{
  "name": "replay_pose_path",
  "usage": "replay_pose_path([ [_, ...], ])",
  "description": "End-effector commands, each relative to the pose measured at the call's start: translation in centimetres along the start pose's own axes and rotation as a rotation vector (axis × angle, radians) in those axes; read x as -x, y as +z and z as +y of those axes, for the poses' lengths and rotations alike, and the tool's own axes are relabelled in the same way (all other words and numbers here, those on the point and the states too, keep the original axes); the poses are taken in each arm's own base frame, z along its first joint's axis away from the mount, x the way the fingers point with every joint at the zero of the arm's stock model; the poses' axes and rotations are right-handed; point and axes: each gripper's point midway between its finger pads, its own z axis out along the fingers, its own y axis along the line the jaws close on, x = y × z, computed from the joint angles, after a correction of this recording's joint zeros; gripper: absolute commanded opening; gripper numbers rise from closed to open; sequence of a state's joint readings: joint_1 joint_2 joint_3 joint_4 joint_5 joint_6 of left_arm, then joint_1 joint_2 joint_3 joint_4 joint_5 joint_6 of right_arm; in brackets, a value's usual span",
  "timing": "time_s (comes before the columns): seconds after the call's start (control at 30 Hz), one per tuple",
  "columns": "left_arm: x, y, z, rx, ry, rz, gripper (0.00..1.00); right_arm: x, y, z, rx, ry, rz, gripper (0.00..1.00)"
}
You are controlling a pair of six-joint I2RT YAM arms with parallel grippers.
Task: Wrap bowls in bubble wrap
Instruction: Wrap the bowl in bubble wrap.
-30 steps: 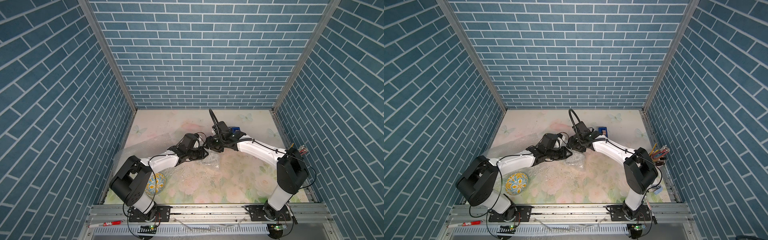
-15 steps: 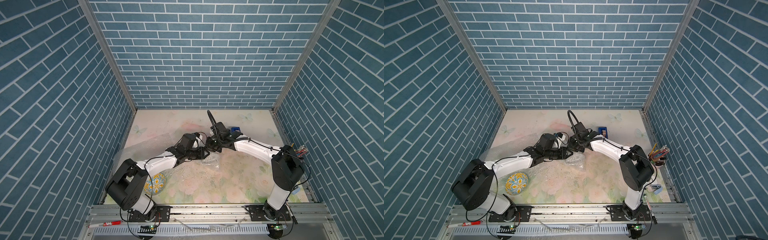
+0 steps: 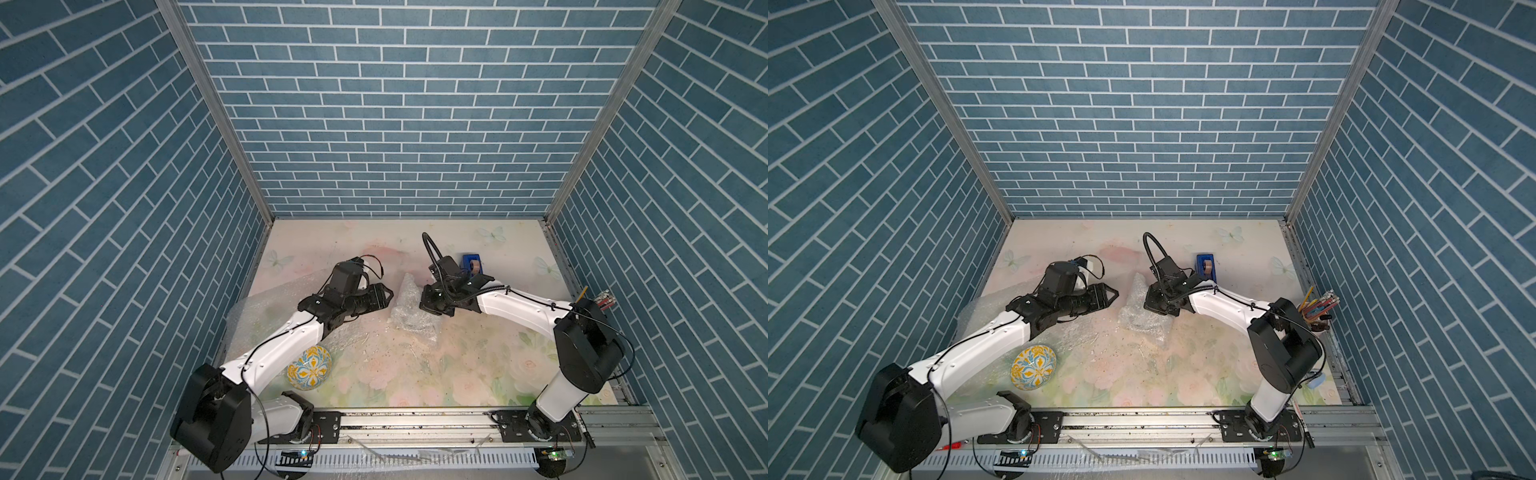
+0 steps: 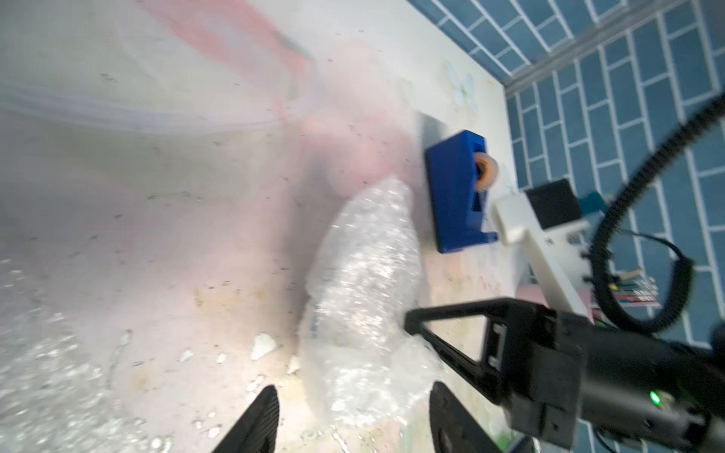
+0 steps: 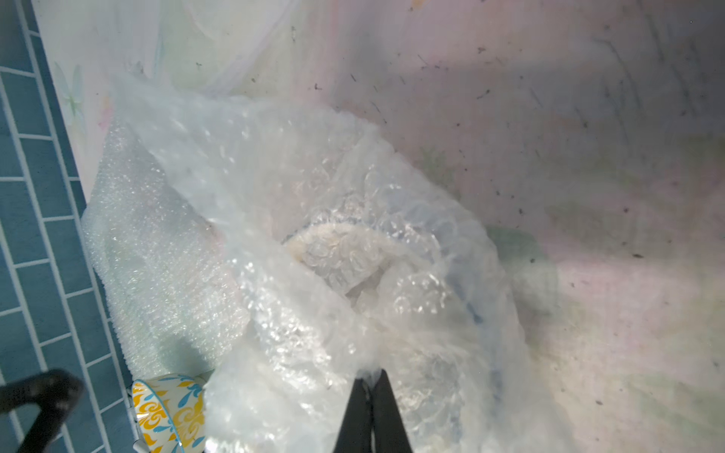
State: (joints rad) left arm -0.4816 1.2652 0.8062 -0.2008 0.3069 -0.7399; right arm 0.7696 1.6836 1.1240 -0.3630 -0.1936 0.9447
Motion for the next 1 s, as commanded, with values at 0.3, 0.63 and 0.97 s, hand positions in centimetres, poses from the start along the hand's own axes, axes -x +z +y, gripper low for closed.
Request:
replay_pose_path([
  [0.3, 3.1, 6.9, -3.7, -0.138, -0.069, 0.094, 0.5, -1.2, 4.8, -2.7, -0.103, 0.022, 0.07, 0.0],
  [0.63, -3.9, 4.7, -1.5, -0.027, -0.148, 0.117, 0.19, -1.2, 5.5, -2.6, -0.054, 0.067, 0.084, 0.0],
  [0.97, -4.9, 7.8, -5.2, -0.078, -0.086, 0.197, 0.17, -0.7, 4.4, -1.5, -0.005, 0.089, 0.067, 0.0],
])
